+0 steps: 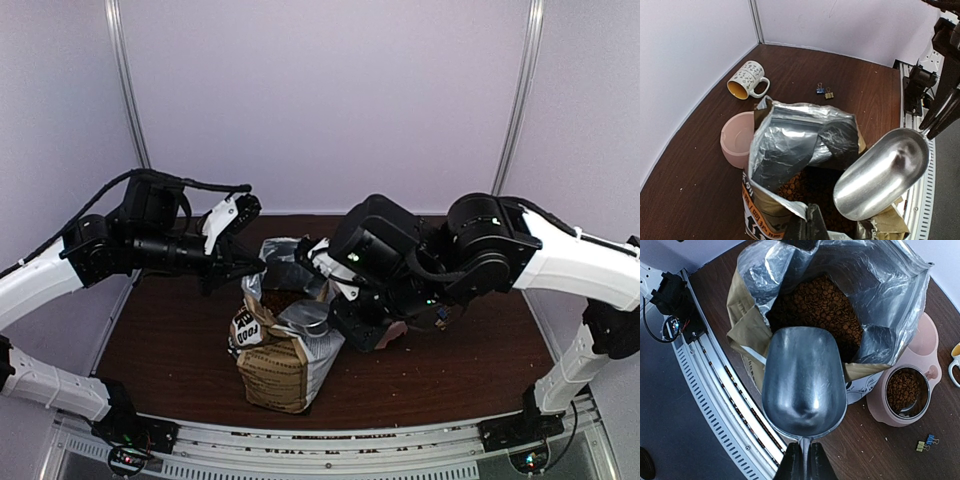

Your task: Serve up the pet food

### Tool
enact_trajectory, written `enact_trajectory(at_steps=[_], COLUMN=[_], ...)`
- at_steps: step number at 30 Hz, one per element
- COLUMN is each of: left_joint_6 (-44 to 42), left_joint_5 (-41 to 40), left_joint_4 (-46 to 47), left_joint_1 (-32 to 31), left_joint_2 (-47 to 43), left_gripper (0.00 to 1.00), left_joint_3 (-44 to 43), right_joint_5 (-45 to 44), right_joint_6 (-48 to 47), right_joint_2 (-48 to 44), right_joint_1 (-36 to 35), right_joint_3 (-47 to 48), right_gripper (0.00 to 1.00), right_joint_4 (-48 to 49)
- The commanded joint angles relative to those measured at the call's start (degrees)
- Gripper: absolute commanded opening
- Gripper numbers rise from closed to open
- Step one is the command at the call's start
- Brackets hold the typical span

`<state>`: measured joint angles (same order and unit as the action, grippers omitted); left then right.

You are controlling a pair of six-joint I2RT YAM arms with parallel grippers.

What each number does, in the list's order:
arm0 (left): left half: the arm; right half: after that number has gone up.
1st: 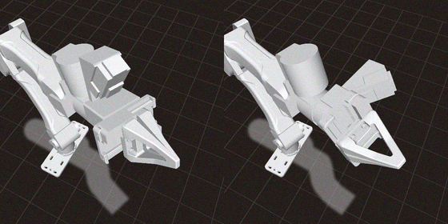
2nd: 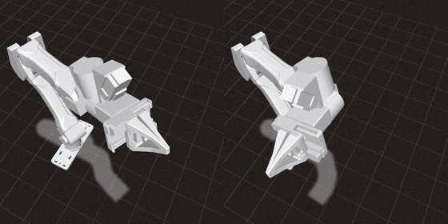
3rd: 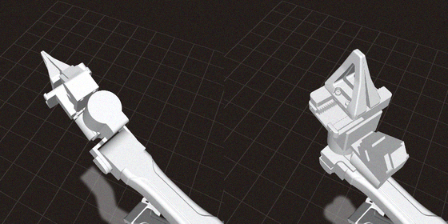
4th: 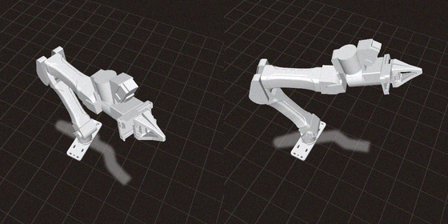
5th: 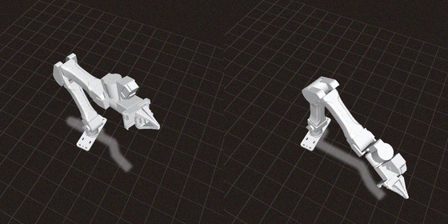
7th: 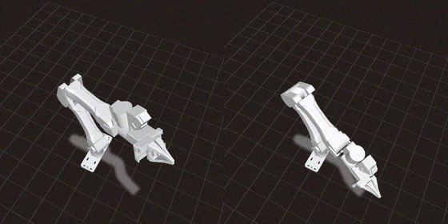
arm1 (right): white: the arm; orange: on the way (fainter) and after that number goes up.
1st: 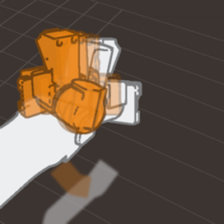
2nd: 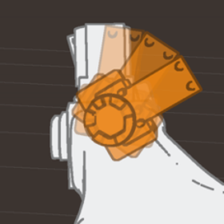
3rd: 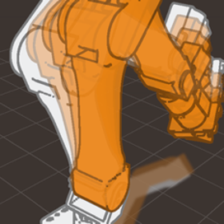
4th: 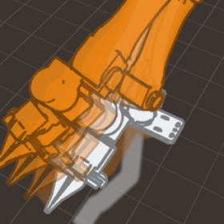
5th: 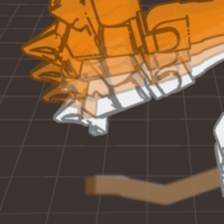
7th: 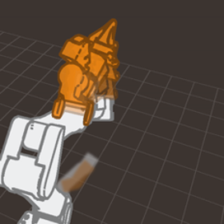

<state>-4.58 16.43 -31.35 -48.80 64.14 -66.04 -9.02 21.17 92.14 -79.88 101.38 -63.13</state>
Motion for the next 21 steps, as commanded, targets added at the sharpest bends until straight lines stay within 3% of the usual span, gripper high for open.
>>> enact_trajectory(at_steps=[1, 13, 21], left_joint_6=[-1.29, -1.48, -1.05], left_joint_5=[0.86, 0.27, 0.86], left_joint_4=[3.91, 3.77, 4.81], left_joint_1=[-1.25, -1.89, -2.61], left_joint_2=[-0.06, -0.19, -1.26], left_gripper=[0.00, 0.00, 0.00], left_joint_3=[-0.29, -0.23, 0.43], right_joint_5=[3.31, 3.76, 7.38], right_joint_6=[-0.21, -3.28, -0.90], right_joint_2=[2.90, 10.40, 12.50], right_joint_1=[0.20, 1.87, 3.58], right_joint_3=[5.00, 21.73, 18.57], right_gripper=[0.00, 0.00, 0.00], right_joint_4=[-4.54, -11.89, -12.61])
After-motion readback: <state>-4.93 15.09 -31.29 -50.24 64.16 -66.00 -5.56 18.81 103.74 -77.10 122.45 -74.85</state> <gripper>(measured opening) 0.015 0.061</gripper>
